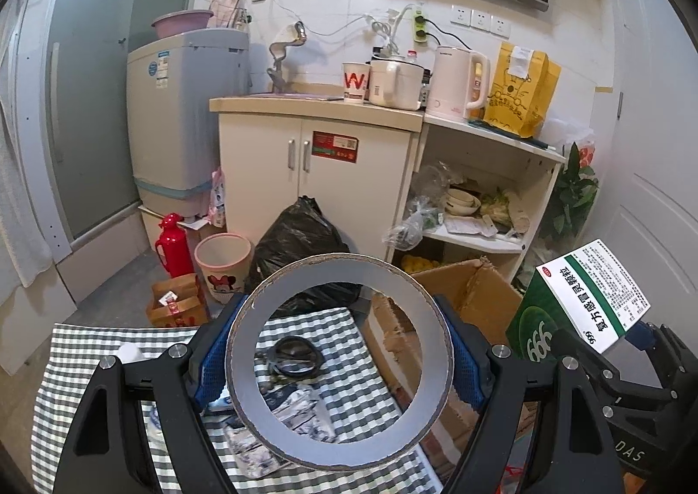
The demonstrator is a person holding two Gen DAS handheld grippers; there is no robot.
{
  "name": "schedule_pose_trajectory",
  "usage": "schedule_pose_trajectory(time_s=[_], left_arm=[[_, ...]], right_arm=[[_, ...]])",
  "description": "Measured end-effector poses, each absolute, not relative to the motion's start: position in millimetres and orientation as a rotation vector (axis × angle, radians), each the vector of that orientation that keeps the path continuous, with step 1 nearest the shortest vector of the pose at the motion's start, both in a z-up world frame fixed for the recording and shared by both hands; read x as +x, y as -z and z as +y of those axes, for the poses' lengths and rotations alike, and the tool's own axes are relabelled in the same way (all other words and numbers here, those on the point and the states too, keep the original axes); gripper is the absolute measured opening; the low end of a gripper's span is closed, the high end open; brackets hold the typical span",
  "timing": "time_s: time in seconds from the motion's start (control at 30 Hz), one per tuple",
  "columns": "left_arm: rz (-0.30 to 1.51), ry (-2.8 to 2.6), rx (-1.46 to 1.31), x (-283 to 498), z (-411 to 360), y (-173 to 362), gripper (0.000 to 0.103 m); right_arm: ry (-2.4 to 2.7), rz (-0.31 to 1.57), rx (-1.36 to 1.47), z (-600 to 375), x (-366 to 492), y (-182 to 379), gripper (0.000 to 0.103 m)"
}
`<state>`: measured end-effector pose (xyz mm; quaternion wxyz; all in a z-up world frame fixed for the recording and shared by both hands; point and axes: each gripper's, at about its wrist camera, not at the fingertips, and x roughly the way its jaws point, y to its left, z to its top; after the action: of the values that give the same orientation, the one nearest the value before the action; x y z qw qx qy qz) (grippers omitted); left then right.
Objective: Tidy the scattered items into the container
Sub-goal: 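Carry the tape roll with left tool while right tool carries the box over the cardboard box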
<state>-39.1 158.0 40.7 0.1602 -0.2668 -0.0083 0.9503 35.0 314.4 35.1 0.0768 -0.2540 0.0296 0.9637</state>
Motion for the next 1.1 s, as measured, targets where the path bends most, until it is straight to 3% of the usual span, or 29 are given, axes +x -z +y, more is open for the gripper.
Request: schedule_pose_trajectory(time_s=[1.1], left_arm=[[0.095, -2.476, -0.850, -84, 273, 0, 0.083]], right_arm=[[-2.736, 0.148, -0.957, 395, 2, 15, 0.089]])
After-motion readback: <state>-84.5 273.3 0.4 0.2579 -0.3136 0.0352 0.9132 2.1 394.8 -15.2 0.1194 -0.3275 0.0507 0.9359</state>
